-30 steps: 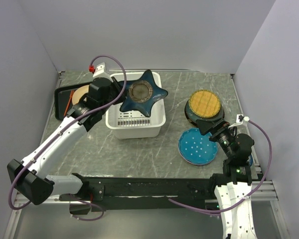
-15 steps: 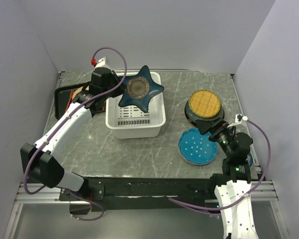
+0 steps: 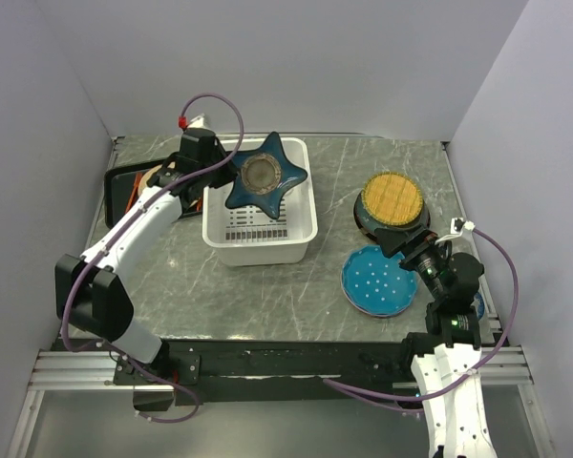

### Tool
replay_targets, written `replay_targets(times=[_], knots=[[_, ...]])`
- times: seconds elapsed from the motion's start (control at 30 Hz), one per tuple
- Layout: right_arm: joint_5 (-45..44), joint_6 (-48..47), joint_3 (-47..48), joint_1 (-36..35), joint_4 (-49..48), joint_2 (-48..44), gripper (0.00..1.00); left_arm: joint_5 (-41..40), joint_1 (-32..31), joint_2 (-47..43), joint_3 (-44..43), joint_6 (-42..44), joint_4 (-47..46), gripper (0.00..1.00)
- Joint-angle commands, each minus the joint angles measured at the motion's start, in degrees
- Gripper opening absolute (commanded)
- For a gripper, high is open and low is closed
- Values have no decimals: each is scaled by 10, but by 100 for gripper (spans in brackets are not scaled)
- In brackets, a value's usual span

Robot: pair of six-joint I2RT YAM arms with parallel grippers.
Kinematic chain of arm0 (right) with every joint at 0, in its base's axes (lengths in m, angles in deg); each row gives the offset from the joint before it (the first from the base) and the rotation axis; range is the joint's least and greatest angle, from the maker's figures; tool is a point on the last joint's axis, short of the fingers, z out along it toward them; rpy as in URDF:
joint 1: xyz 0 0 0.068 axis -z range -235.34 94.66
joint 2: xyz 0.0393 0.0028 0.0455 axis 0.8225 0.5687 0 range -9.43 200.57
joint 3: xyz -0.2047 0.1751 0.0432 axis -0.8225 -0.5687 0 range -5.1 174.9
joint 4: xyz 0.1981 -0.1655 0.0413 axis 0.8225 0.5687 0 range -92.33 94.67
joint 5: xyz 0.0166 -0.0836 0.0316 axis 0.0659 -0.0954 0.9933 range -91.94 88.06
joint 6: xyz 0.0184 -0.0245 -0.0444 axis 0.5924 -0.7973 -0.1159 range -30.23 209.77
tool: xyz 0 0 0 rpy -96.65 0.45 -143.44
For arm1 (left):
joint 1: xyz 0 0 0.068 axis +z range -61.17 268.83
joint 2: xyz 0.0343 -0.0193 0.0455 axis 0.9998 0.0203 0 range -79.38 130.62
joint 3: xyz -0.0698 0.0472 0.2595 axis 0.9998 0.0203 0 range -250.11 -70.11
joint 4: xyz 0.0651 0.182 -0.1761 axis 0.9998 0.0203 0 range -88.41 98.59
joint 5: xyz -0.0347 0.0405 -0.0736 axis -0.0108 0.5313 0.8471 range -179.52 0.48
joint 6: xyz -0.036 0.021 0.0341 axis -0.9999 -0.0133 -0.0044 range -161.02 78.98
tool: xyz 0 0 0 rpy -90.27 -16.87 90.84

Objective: Place the plates into the plastic bin on the countertop
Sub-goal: Place the plate in the plastic bin.

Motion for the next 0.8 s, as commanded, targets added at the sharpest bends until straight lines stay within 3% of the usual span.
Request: replay_targets(times=[0.0,0.77], knots=[[-4,-9,-4,-4,-25,0,100,18,6,-9,-36,-32,-82,1],[-7,-15,-17,-4,-22,-4,100,43,11,71,-8,-23,-64,1]])
